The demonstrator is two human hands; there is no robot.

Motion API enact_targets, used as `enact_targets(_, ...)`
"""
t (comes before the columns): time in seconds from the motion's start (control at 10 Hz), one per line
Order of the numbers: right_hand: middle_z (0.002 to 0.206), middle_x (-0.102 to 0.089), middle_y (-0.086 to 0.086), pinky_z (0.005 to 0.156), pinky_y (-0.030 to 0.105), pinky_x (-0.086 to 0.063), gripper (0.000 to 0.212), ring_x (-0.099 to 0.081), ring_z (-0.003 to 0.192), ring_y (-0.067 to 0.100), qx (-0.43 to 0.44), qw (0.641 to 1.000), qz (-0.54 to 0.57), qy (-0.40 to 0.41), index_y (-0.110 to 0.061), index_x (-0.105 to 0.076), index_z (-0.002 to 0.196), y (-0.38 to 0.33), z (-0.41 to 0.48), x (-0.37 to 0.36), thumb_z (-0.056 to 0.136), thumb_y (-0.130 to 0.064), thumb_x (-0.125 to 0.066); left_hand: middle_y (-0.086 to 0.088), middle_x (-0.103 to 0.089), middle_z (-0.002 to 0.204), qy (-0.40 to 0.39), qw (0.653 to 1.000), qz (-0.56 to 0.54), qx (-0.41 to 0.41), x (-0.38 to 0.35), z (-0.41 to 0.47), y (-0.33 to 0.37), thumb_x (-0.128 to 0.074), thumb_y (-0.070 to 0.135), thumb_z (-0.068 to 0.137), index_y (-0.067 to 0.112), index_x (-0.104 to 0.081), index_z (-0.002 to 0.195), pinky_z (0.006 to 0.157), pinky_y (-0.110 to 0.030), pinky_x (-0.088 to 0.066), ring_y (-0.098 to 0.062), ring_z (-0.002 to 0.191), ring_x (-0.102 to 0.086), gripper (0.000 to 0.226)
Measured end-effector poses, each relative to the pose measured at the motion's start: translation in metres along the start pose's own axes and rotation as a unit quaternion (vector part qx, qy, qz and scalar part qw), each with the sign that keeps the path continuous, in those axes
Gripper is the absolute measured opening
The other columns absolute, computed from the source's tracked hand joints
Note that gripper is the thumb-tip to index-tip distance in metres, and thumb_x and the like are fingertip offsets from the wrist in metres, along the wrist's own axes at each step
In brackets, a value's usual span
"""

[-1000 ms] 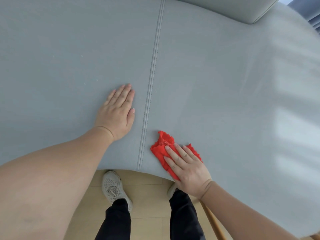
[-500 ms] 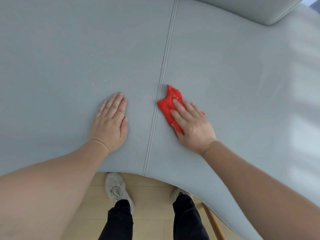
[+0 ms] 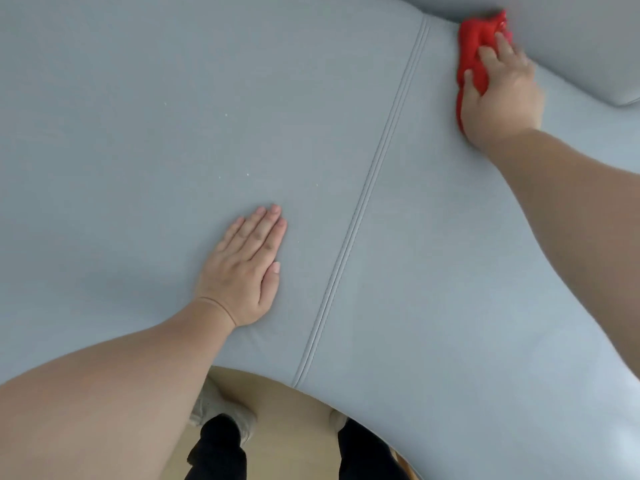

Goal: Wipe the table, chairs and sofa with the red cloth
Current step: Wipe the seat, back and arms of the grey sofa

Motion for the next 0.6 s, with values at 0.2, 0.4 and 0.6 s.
enact_targets(0.2,0.145,-0.045,0.011,0.105,0.037,-0.033,0.047,-0.042,0.13,0.033,-0.063,0.998,-0.007,-0.003,-0.013,-0.051,0.135,0.014,0.037,0.002,0.097,-0.034,-0.033,-0.012,-0.032,0.151,-0.004,1.0,-0.002,0.004,-0.001,0.0,-0.001,-0.032,0.023,0.09,0.0,-0.038,0.141,0.116,-0.043,-0.022,-0.026,0.141,-0.028,0.057)
enact_targets(0.4,0.152,-0.039,0.004,0.113,0.032,-0.026,0.048,-0.033,0.141,0.022,0.053,0.997,0.044,-0.026,-0.017,-0.05,0.138,-0.028,0.035,-0.002,0.097,-0.038,-0.036,-0.013,-0.032,0.151,-0.002,1.0,0.002,0.007,0.0,0.0,0.0,-0.032,0.023,0.089,0.0,-0.039,0.141,0.114,-0.045,-0.024,-0.027,0.141,-0.029,0.057)
enact_targets(0.6,0.154,-0.035,0.006,0.112,0.038,-0.028,0.047,-0.03,0.143,0.022,0.1,0.993,0.054,-0.034,-0.016,-0.047,0.141,-0.058,0.018,-0.006,0.098,-0.033,-0.035,-0.013,-0.031,0.151,-0.006,1.0,0.005,0.003,-0.001,0.001,0.0,-0.033,0.023,0.089,0.001,-0.036,0.142,0.116,-0.042,-0.02,-0.026,0.141,-0.027,0.057)
Point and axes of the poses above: each hand's wrist, its own z-axis towards the middle knuckle, its own x-axis out of the back of the hand, y = z × x, the point moved 6 cm from there along z, towards the middle knuckle
